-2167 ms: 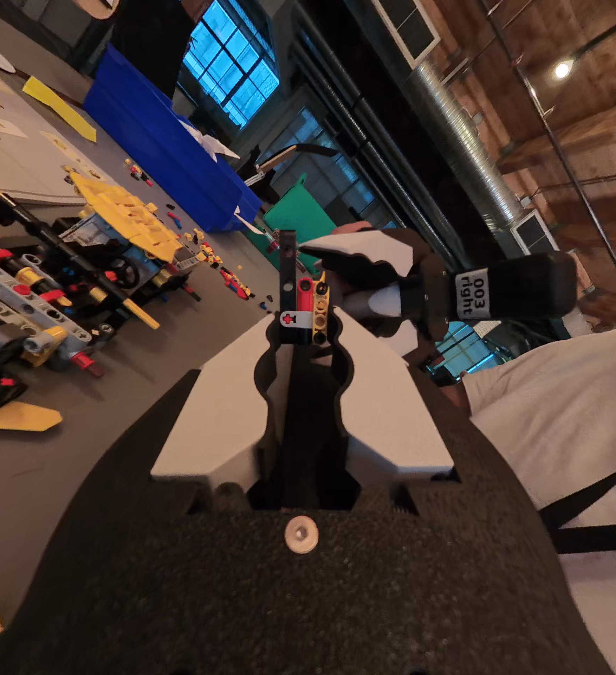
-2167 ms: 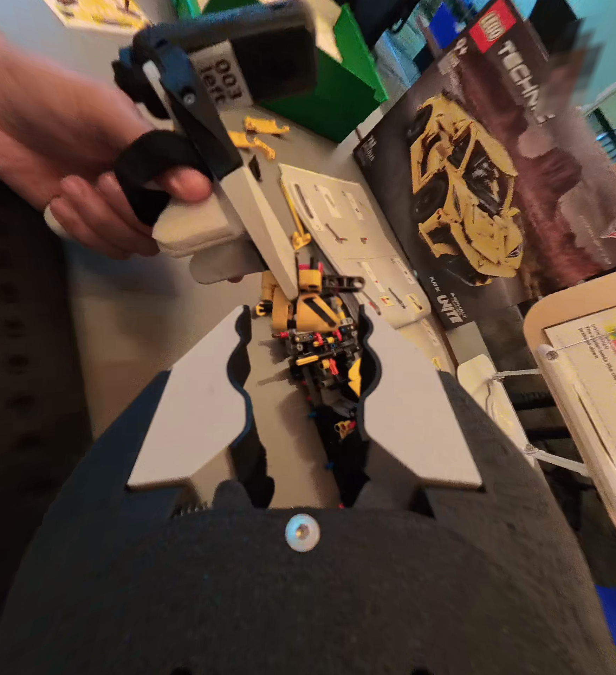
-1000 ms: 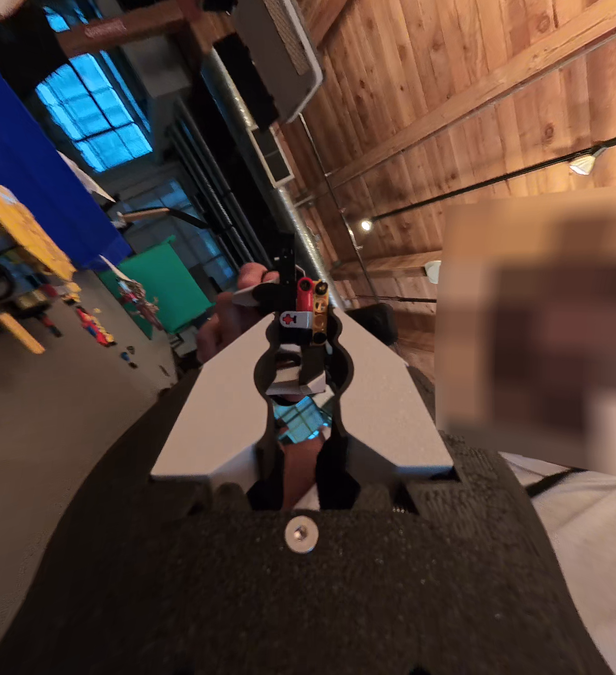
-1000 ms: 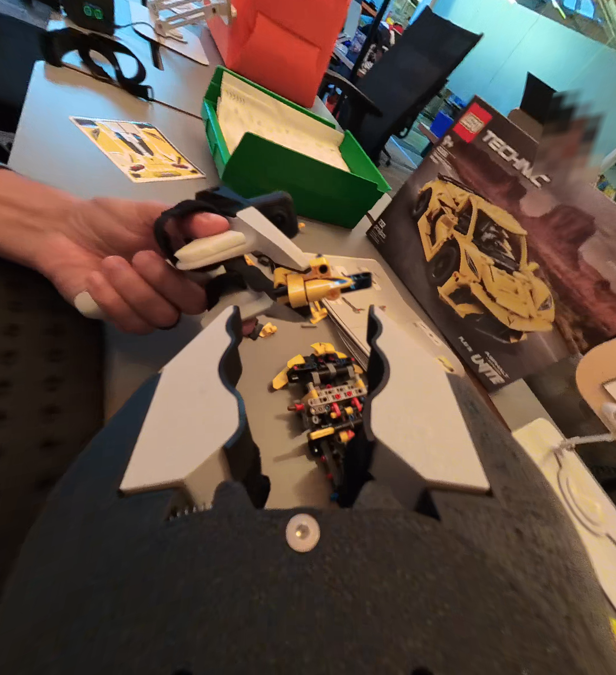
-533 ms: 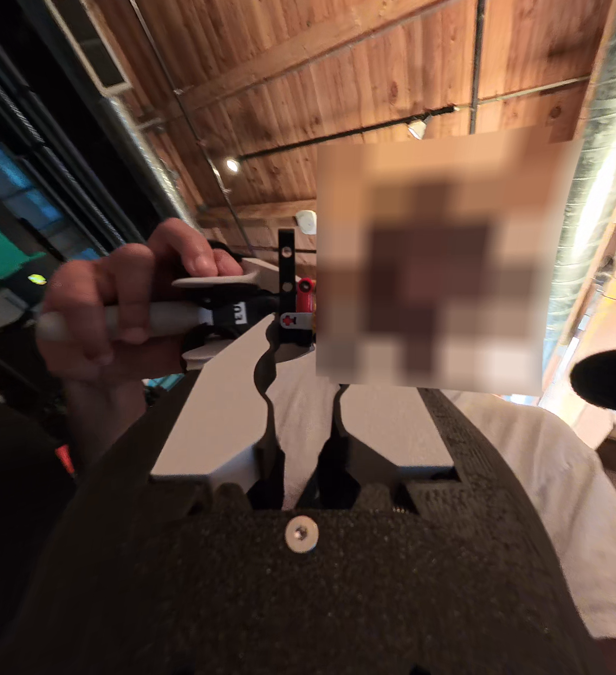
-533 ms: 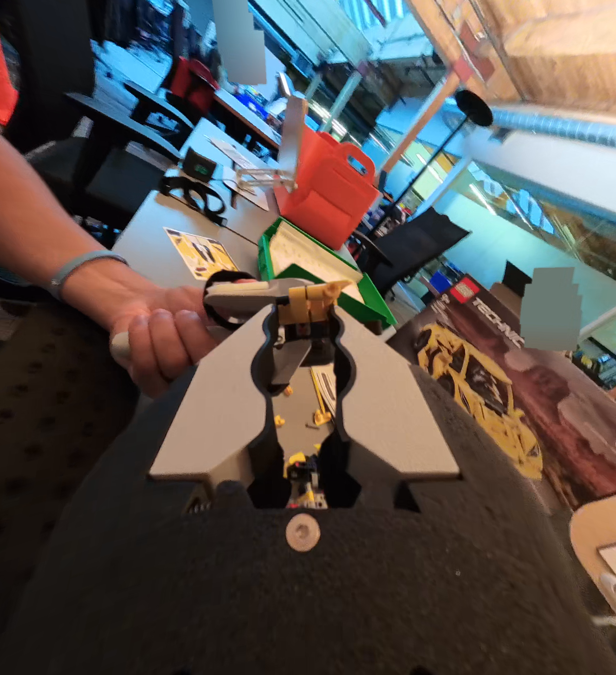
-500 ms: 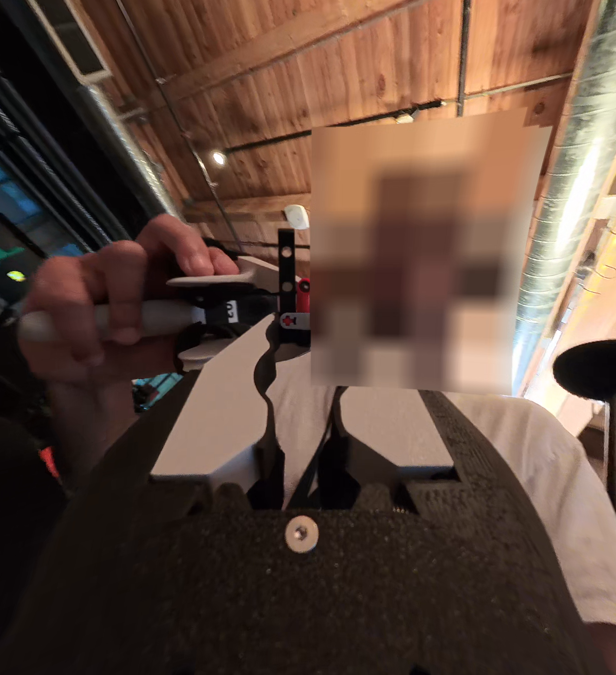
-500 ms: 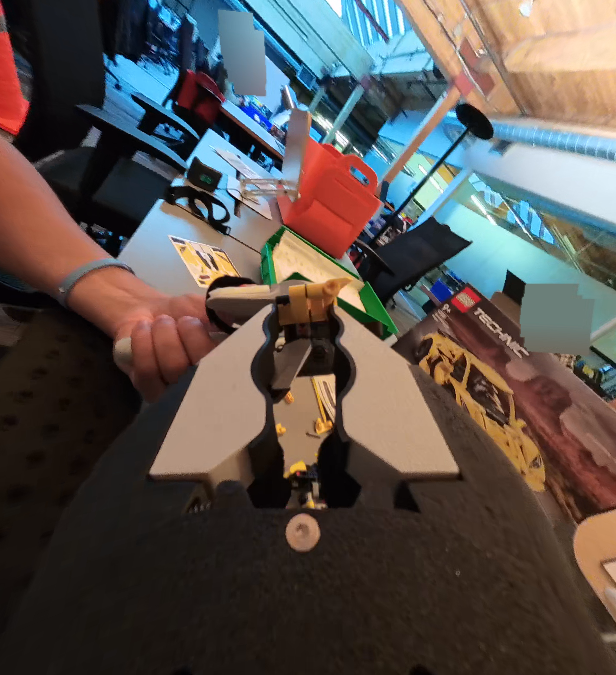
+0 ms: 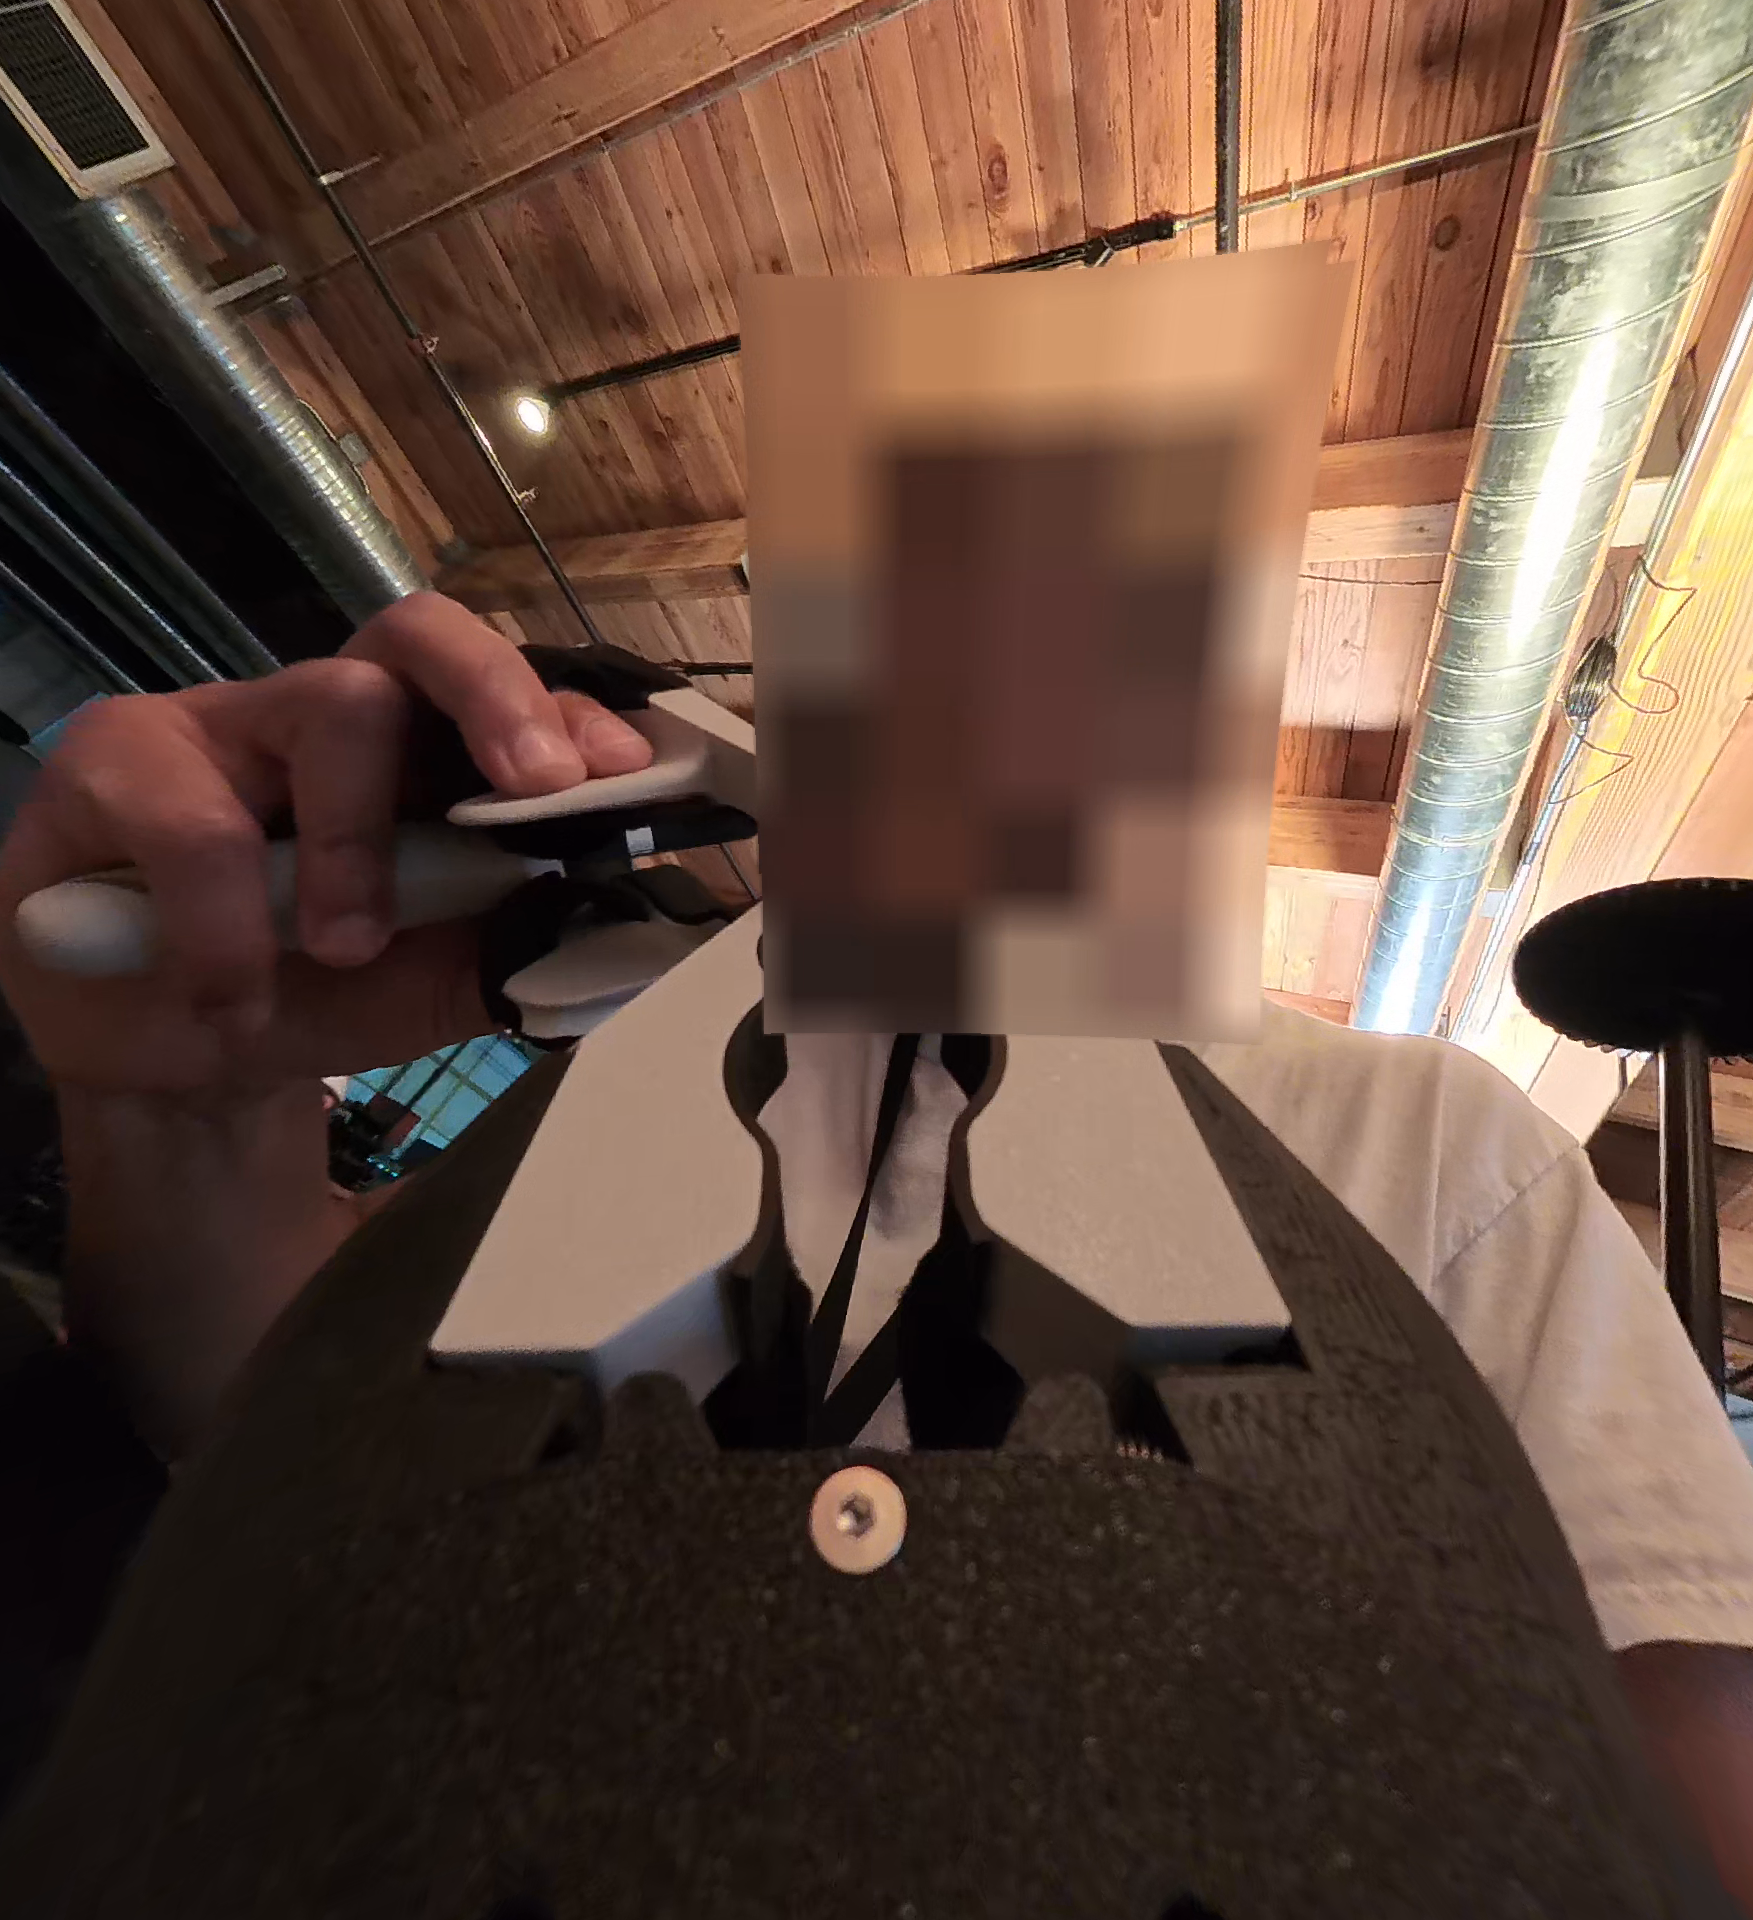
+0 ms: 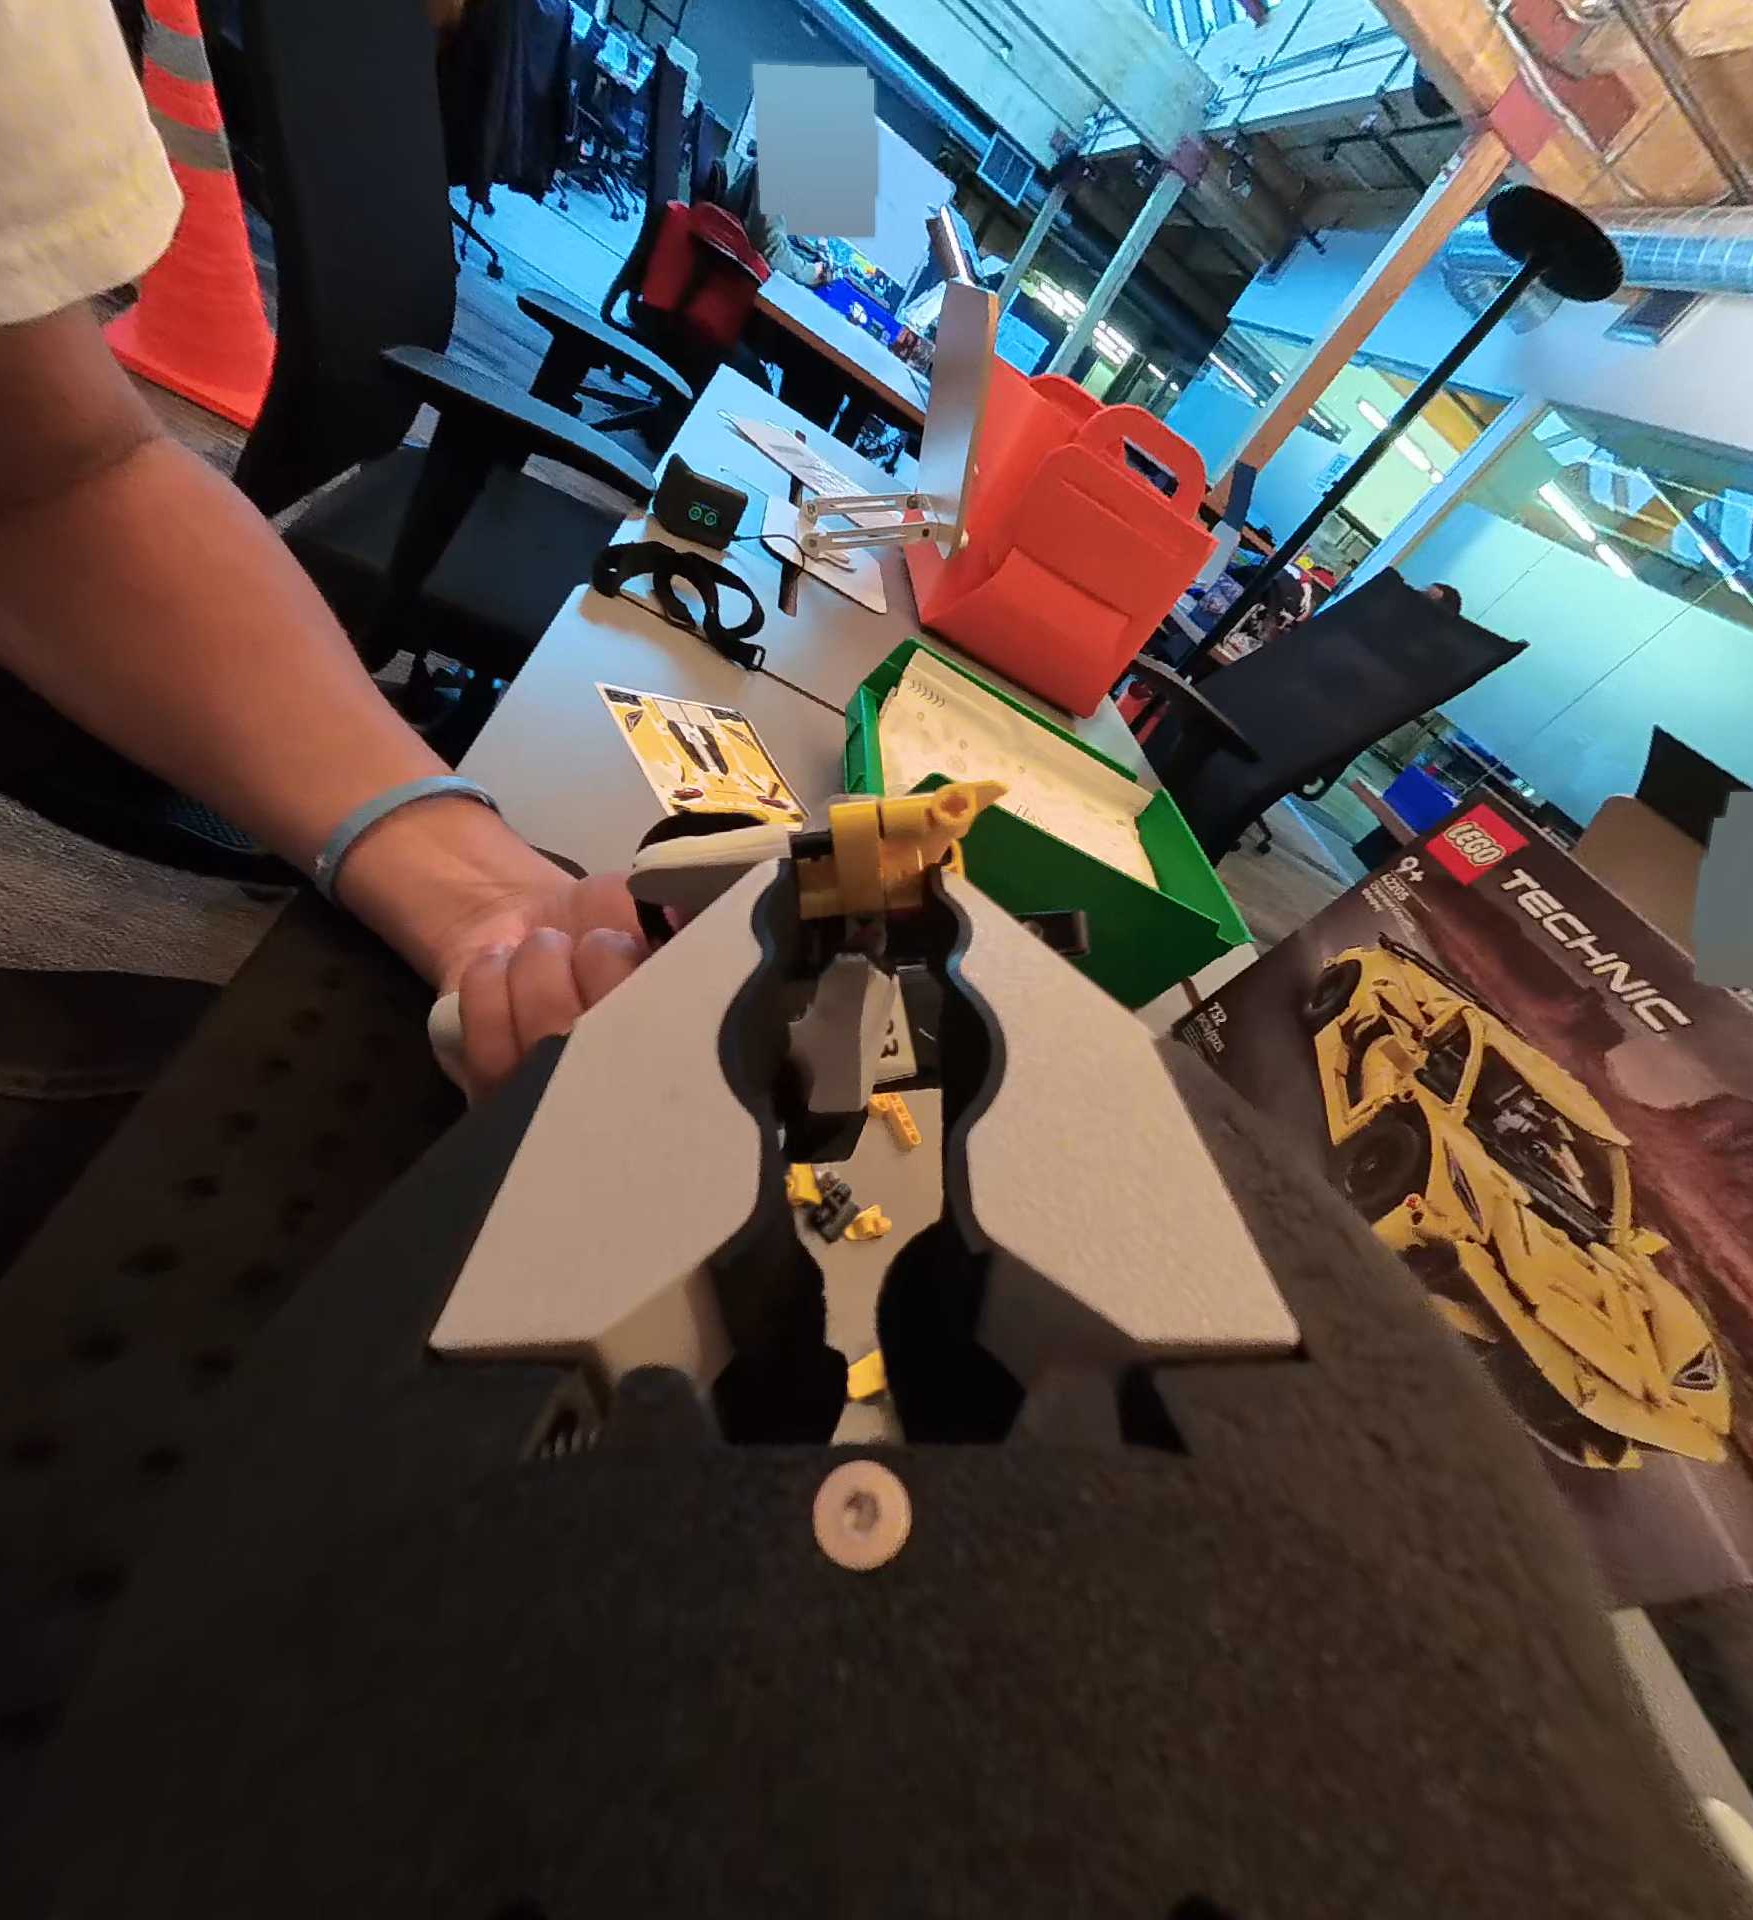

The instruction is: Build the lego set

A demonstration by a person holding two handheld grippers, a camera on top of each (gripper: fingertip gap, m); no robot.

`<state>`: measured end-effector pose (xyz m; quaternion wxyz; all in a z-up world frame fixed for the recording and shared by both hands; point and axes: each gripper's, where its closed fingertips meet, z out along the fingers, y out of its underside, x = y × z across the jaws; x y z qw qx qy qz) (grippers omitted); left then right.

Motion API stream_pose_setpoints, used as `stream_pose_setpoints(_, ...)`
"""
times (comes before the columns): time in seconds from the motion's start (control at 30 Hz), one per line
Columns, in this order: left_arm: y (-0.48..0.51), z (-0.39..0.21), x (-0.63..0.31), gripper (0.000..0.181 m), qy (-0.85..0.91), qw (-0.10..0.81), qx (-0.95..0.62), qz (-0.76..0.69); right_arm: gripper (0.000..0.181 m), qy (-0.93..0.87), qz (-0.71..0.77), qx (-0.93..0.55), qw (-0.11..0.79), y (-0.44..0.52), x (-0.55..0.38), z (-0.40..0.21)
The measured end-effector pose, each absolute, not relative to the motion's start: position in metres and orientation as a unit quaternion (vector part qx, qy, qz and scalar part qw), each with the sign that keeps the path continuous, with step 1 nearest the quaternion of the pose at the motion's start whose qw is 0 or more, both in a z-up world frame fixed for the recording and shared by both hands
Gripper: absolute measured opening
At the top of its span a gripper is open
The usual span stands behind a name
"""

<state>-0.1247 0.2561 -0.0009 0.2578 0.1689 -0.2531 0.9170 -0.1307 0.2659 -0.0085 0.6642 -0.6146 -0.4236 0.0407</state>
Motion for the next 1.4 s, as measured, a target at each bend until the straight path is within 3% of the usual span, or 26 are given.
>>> stream_pose_setpoints(0.17,0.259,-0.010,-0.110,0.023,-0.264,0.215,0.222,0.914,0.024,-0.388,0.088,-0.627,0.670,0.268,-0.117,-0.017)
stream_pose_setpoints(0.37,0.272,-0.029,-0.089,0.023,-0.255,0.169,0.304,0.902,0.026,-0.363,0.034,-0.639,0.678,0.267,-0.089,-0.018)
stream_pose_setpoints(1.07,0.262,-0.044,-0.081,0.023,-0.266,0.196,0.344,0.879,0.023,-0.383,0.069,-0.673,0.629,0.270,-0.083,-0.037)
stream_pose_setpoints(1.4,0.244,-0.057,-0.068,0.026,-0.331,0.139,0.393,0.847,0.023,-0.314,0.328,-0.636,0.624,0.258,-0.064,-0.049)
